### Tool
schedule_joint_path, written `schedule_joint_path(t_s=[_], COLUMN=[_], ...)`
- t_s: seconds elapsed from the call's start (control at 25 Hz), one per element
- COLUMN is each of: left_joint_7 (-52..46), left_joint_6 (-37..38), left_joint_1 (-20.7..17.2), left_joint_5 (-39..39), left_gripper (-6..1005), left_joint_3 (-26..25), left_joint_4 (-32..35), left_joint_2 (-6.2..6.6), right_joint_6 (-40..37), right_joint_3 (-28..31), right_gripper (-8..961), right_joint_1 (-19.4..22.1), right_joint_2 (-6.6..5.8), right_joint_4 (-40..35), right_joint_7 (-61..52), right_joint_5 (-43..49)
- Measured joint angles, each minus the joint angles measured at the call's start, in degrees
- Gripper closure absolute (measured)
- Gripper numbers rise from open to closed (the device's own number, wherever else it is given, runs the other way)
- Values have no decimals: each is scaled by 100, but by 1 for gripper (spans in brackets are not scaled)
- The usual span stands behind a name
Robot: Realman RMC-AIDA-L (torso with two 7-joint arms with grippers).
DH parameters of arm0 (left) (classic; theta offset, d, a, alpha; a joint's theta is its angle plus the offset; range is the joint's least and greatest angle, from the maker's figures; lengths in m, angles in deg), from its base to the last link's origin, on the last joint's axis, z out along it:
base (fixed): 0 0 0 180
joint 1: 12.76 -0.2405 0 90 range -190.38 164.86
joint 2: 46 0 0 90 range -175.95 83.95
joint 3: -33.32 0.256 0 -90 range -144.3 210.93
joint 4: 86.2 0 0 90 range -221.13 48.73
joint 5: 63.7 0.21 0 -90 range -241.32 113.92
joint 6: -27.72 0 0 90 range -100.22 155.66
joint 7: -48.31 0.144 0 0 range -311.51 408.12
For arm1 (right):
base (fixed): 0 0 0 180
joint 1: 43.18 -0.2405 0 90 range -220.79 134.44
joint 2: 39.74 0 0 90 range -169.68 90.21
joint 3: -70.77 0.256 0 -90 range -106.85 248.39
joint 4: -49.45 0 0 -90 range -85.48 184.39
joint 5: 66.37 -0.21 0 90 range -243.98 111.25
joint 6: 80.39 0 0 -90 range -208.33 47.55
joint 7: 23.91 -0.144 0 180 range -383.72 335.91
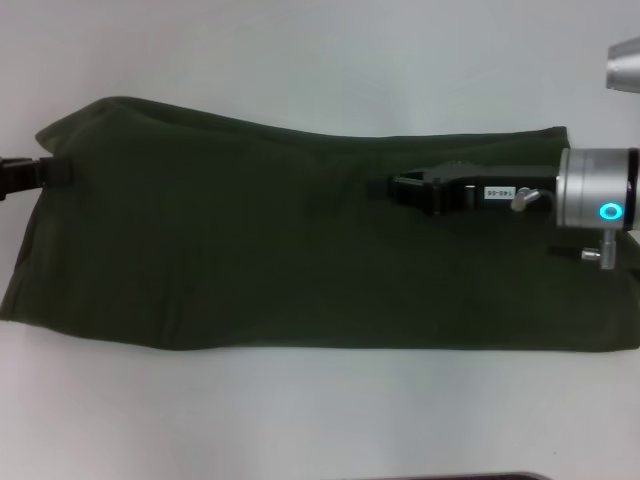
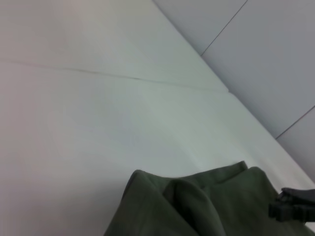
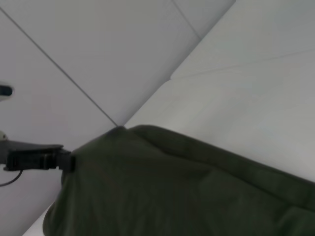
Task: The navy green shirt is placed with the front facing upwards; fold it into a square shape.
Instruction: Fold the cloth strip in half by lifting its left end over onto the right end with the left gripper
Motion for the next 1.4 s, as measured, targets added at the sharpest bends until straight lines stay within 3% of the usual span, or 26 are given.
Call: schedule_joint_path(t_s=[0.24, 0.8, 1.4], left_joint_7=[-129, -327, -366], left_joint_6=[109, 382, 565], left_joint_1=[32, 118, 196], left_joint_5=[-160, -602, -878], left_gripper=[963, 963, 962], left_joint_3=[-11, 31, 83], left_joint_4=[20, 8, -42], left_joint_2=[16, 20, -108], right_joint_6=[224, 1648, 2525], right_joint_3=[-18, -203, -160], right_gripper=[909, 911, 916], right_joint_1=[-310, -1359, -2158], right_joint_2=[22, 89, 119], right_joint_4=[389, 1445, 1980], right_joint_7=[200, 517, 503], right_joint_5=[-9, -9, -10])
